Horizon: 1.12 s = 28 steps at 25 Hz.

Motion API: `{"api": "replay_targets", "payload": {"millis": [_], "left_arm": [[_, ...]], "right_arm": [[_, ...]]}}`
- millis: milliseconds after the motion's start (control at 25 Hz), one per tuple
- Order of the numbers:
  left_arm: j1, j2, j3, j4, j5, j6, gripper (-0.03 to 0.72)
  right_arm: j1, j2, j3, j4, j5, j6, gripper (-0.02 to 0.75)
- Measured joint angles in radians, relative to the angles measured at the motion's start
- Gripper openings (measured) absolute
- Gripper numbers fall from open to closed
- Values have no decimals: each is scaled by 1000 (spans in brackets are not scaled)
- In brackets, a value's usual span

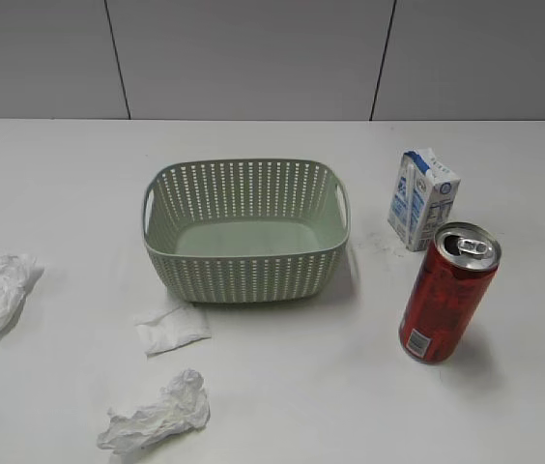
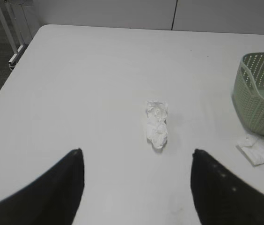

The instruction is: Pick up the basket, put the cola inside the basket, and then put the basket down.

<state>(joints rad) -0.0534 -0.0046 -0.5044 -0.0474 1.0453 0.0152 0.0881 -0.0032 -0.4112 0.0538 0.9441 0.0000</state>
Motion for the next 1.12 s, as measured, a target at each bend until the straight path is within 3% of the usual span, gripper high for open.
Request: {"api": "replay_targets", "payload": {"millis": [880, 1120], "left_arm": [[0, 4, -9, -1, -22, 0, 533], [0, 149, -42, -36, -232, 0, 533]], "right_arm": [[0, 0, 0, 0, 0, 0, 487], [0, 0, 0, 0, 0, 0, 487]]}}
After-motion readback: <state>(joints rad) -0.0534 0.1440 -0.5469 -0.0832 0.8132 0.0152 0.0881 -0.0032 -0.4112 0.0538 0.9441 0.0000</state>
